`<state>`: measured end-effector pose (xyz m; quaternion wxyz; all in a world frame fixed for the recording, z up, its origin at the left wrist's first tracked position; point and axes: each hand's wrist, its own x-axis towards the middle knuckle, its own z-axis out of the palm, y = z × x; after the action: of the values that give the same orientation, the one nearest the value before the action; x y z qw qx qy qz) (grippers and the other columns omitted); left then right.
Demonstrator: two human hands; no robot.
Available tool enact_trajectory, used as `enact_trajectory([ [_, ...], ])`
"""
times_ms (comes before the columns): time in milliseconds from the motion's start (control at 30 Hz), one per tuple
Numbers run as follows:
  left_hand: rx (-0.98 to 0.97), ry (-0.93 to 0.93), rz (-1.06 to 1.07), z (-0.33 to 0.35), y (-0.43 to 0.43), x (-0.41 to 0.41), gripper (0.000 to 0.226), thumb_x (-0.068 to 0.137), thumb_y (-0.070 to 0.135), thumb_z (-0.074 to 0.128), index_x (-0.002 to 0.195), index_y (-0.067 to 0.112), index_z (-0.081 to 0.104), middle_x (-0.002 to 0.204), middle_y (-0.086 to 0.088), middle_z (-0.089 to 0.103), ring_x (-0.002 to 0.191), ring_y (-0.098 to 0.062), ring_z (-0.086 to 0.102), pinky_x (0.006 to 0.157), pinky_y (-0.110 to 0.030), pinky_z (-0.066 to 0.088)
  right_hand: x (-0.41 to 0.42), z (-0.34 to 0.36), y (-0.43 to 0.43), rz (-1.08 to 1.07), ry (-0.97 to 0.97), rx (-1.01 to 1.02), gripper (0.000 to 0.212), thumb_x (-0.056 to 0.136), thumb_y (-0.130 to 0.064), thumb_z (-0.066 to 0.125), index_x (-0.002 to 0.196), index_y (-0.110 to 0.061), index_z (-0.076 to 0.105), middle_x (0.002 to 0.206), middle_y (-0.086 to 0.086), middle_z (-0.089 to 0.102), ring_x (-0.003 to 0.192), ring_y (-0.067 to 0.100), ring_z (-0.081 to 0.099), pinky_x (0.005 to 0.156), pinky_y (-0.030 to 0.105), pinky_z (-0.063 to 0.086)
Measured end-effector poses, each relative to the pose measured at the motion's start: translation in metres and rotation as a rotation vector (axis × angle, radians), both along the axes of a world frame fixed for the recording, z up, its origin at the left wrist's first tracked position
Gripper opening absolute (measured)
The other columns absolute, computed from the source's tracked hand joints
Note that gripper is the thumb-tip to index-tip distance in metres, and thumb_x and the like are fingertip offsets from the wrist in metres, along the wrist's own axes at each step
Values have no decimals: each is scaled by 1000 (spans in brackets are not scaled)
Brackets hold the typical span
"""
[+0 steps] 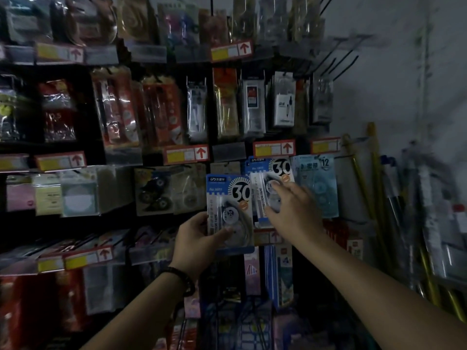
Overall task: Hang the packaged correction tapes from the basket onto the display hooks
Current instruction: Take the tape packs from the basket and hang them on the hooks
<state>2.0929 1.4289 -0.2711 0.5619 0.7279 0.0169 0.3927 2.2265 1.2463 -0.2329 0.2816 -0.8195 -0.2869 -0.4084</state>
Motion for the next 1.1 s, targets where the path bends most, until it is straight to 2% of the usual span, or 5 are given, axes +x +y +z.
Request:
enact_trajectory([
  [433, 89, 3, 160, -7, 25, 3, 26, 86, 30, 86, 110, 27, 77, 102, 9, 82, 95, -10, 79, 86, -42, 66, 35, 2, 35, -19, 92, -55, 65, 88, -34, 77, 144, -24, 45, 140, 2, 57, 121, 26, 59, 90, 44, 60],
  [667, 61, -32, 106, -3, 19, 6, 27, 90, 35, 81, 114, 23, 76, 106, 7, 82, 97, -9, 78, 87, -40, 66, 7, -9, 12, 138, -90, 60, 18, 97, -33, 65, 111, -21, 67, 116, -4, 58, 105, 18, 60, 74, 30, 52],
  [767, -16, -32, 23, -1, 9, 6, 26, 91, 29, 81, 115, 21, 76, 108, 4, 82, 100, -13, 79, 91, -44, 65, -16, -26, 5, 301, -76, 63, 37, 93, -49, 68, 121, -26, 63, 114, -9, 55, 99, 12, 59, 75, 31, 55],
  [867, 1, -29, -31, 1, -10, 6, 21, 93, 28, 79, 113, 20, 77, 106, 2, 82, 98, -16, 79, 90, -46, 64, -32, -37, 7, 336, 18, -10, 69, 89, -68, 63, 149, -38, 45, 135, -14, 47, 119, 9, 55, 88, 33, 57],
  [1100, 26, 5, -68, 7, -24, 8, 12, 97, 23, 75, 107, 18, 78, 101, 2, 82, 97, -15, 78, 87, -37, 65, -36, -38, 7, 374, 4, 64, 82, 84, -66, 61, 156, -32, 42, 141, -10, 52, 131, 13, 54, 101, 36, 56],
])
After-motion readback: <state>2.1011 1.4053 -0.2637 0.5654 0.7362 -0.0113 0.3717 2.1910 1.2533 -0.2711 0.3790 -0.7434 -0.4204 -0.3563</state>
